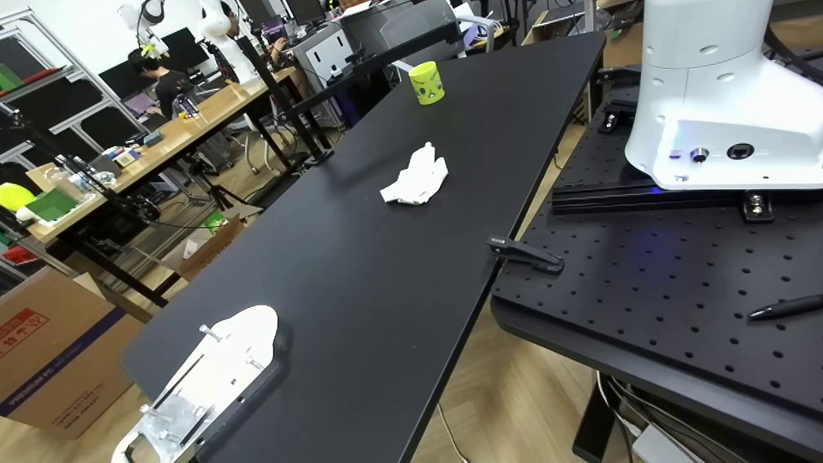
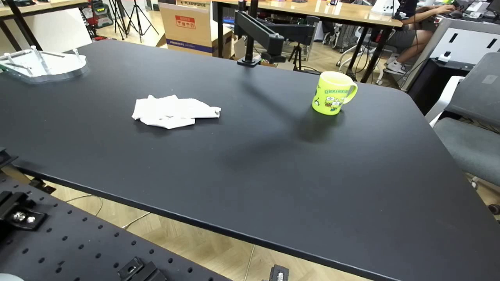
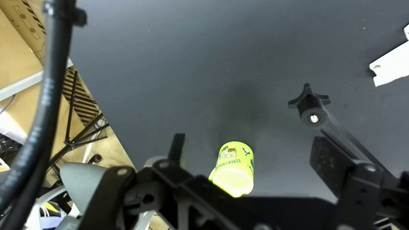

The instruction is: Pick up the white cloth and put it on top of the black object

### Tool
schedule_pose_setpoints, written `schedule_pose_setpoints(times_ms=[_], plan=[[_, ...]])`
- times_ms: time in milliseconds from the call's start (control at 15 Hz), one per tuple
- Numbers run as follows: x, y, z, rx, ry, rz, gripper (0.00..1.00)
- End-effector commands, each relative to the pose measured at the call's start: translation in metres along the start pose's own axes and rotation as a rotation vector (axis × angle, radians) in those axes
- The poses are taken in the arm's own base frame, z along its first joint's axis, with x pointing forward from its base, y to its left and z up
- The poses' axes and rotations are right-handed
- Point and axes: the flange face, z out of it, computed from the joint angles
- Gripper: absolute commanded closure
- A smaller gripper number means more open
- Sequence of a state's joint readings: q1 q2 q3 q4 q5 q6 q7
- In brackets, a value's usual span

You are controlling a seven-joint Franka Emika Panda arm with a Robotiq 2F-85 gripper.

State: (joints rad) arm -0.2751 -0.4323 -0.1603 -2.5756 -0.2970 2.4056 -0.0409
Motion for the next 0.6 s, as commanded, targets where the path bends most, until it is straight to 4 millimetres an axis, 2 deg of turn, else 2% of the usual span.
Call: schedule_pose_setpoints(times_ms=[0, 200, 533], plan=[[-0.002, -0.038, 0.012, -0.01, 0.022, -0.064, 0.0], [-0.013, -0.088, 0.028, 0.016, 0.042, -0.163, 0.0], [-0.054, -0.172, 0.055, 0.073, 0.015, -0.343, 0.0]])
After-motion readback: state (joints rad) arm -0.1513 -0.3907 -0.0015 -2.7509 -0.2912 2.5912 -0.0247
